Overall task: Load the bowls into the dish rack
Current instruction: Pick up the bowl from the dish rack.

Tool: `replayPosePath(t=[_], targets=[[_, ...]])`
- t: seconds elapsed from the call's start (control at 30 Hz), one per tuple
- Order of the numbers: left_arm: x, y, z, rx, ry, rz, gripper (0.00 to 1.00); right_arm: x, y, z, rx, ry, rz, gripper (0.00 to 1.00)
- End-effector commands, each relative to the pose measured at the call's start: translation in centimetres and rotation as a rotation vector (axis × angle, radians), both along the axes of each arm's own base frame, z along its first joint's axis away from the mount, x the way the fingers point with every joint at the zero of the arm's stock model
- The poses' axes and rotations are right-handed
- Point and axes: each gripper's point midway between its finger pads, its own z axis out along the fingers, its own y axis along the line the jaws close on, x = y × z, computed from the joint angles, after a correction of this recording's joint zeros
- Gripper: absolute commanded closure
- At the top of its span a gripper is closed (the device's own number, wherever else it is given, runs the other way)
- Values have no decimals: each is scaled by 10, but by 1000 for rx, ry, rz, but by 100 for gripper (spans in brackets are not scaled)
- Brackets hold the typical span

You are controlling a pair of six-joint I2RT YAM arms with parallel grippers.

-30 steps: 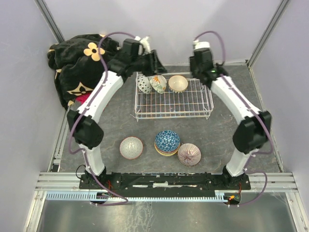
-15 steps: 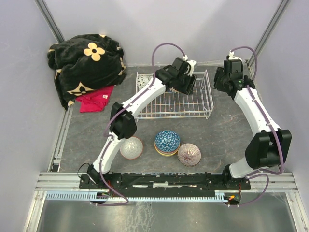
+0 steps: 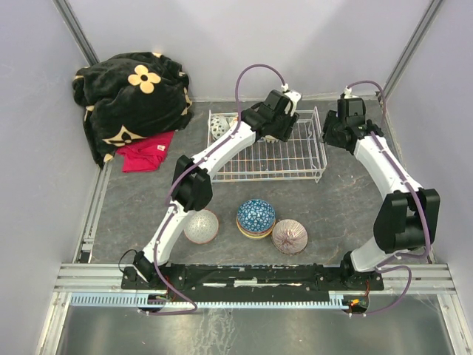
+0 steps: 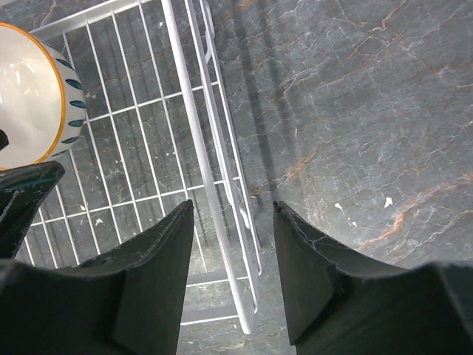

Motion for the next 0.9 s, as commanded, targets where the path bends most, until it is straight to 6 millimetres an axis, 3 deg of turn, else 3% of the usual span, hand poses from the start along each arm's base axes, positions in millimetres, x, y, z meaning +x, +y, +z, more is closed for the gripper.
replayPosePath(t=[0.0, 0.23, 0.5, 0.73, 0.77, 0.87], targets=[[16, -7, 16, -7, -116, -32, 41, 12, 5, 2, 33, -39, 4, 45], [19, -10, -15, 30, -91, -51, 43, 12, 13, -7, 61, -19, 36, 52], [17, -8, -28, 42, -64, -43, 59, -3, 20, -22, 78, 21, 65, 61], [14, -7, -4, -5, -69, -24, 87, -18, 26, -23, 63, 32, 82, 66], [13, -9, 3, -23, -75, -24, 95, -19, 26, -22, 60, 31, 84, 66], [10, -13, 25, -90, -87, -24, 97, -23, 29, -20, 50, 32, 91, 66]])
